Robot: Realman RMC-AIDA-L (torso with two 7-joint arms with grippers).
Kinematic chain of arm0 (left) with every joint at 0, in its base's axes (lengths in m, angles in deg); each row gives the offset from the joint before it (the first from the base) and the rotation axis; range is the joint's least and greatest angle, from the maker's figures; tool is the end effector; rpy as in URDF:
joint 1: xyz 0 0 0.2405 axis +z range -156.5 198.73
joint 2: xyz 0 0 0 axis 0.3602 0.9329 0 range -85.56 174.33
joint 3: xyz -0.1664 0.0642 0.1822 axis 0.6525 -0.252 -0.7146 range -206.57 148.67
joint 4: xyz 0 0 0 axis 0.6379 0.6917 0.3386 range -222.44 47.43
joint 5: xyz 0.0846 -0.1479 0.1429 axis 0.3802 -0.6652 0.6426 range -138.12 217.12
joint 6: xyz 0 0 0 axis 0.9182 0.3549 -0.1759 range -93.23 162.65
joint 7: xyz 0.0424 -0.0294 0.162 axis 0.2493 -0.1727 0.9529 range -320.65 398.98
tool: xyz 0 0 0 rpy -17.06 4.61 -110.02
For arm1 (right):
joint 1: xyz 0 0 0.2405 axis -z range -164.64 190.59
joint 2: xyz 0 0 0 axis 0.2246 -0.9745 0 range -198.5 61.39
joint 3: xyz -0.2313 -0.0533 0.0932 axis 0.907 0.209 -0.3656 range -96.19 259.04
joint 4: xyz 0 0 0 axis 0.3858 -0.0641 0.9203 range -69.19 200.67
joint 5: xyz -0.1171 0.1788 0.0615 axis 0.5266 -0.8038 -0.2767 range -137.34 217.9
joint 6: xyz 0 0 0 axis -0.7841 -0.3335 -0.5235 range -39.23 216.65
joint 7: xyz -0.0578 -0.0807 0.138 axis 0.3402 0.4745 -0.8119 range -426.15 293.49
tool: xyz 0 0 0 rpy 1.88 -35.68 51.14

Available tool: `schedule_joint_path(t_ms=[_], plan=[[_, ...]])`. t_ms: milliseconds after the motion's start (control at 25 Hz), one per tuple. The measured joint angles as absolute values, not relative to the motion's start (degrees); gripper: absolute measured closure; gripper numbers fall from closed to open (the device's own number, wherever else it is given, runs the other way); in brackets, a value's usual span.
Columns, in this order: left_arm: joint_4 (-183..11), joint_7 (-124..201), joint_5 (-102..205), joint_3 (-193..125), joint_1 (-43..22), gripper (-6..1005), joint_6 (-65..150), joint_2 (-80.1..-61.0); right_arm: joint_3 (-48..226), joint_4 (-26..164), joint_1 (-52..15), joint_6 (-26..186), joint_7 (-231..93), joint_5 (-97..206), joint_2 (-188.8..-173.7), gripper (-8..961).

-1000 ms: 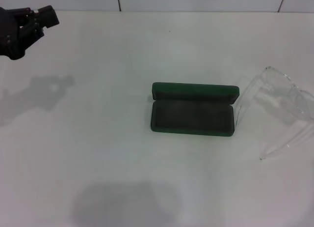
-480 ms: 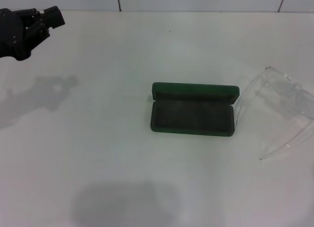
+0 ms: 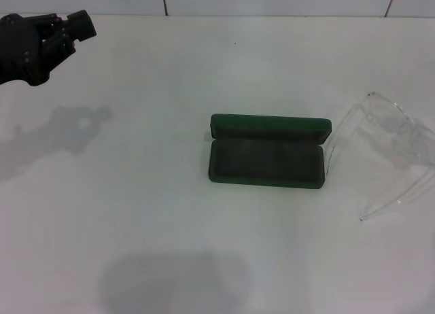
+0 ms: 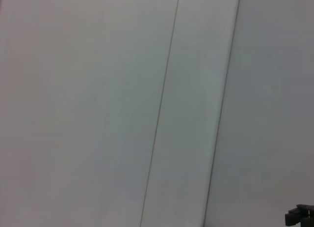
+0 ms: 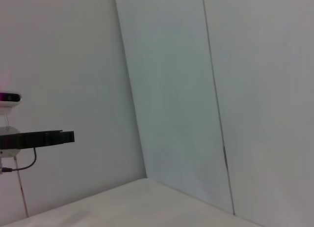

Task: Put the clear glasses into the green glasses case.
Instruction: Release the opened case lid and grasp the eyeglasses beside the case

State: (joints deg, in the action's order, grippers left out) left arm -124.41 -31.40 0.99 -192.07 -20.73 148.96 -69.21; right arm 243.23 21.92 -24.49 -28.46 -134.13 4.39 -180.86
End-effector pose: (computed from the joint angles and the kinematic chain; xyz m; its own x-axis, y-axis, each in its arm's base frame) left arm -0.2512 0.3510 0.0814 0.6318 0.1275 0.7646 0.4426 -0.8692 -0.2207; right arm 0.2889 0.3229 0.1080 0.7154 -0.1261 -0.6872 -0.4598 -0.8255 -0.3272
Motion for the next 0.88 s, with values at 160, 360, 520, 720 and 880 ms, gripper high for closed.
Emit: schedule_joint_path(t_ms=[160, 360, 520, 720, 880], plan=[[-124.4, -31.4, 1.0, -192.1, -20.5, 931, 149.0, -69.46, 243.2, 21.9, -24.0, -28.4, -134.1, 4.4, -180.88, 659], [-124.4, -31.2, 0.6, -192.0, -20.4, 931, 149.0, -69.87, 243.2, 21.9, -23.7, -26.8, -133.5, 4.4, -180.93, 659], [-124.4, -31.2, 0.0, -192.0, -20.0, 931, 149.0, -70.13, 243.2, 22.0, -23.7, -26.9, -133.4, 4.6, -181.01, 659], [-124.4, -31.3, -1.0, -192.0, -19.5, 931, 149.1, -70.14, 243.2, 22.0, -23.5, -27.1, -133.4, 4.9, -181.13, 659], [-124.4, -31.2, -1.0, -192.0, -19.5, 931, 149.1, -70.14, 243.2, 22.0, -23.6, -27.2, -133.4, 5.0, -181.14, 660]])
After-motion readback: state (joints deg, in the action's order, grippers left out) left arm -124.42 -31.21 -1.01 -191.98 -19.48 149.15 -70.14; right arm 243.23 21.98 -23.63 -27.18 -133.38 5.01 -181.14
